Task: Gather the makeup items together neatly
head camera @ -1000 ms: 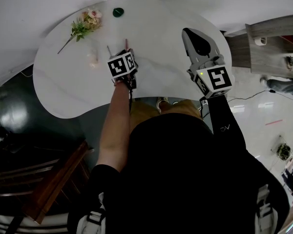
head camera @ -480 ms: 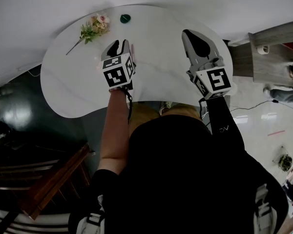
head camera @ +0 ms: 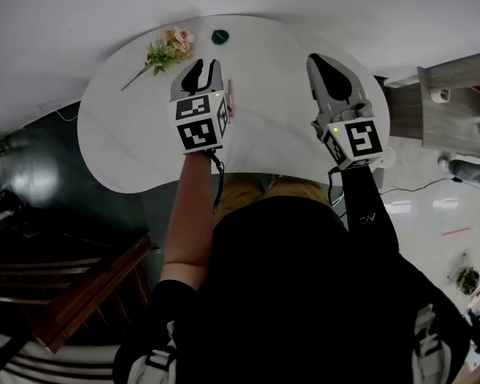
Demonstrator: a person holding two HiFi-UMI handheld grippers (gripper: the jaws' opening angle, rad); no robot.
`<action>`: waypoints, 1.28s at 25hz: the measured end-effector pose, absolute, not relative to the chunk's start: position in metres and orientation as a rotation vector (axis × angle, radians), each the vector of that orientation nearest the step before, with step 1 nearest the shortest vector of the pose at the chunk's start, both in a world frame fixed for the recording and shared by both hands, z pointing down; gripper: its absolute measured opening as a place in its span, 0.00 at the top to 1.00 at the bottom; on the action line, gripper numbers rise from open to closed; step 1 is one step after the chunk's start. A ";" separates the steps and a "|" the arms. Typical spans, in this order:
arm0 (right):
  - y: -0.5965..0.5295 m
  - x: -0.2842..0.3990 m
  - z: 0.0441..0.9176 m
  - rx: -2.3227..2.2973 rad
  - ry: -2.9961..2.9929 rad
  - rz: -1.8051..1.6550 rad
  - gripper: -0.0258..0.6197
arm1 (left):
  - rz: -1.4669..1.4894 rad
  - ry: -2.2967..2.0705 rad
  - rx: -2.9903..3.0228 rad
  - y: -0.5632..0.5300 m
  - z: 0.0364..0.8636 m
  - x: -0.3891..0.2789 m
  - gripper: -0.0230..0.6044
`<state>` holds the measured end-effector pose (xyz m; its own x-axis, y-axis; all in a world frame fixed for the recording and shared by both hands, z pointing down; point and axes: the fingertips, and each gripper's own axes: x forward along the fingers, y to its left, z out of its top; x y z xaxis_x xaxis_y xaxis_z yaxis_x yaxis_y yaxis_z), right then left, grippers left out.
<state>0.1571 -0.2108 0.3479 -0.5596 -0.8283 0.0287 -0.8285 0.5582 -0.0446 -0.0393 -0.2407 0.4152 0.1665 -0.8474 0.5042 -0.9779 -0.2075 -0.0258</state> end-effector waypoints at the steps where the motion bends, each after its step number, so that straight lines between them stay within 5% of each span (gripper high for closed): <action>1: -0.214 0.156 0.350 1.474 -2.767 0.084 0.95 | 0.614 -1.738 2.143 -0.246 0.421 -0.039 0.80; 26: -0.252 0.177 0.433 1.547 -2.430 0.266 0.95 | 0.857 -1.546 1.849 -0.402 0.623 -0.058 0.78; 30: -0.253 0.180 0.435 1.547 -2.420 0.285 0.95 | 0.870 -1.538 1.874 -0.401 0.620 -0.053 0.95; 32: -0.252 0.180 0.436 1.542 -2.435 0.282 0.95 | 0.868 -1.521 1.902 -0.401 0.614 -0.047 0.95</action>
<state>0.1800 -0.2520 0.4356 -0.4116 -0.8583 0.3064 -0.9056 0.4228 -0.0319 -0.0475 -0.4006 0.6144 0.1513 -0.6234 0.7671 -0.9776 -0.2092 0.0228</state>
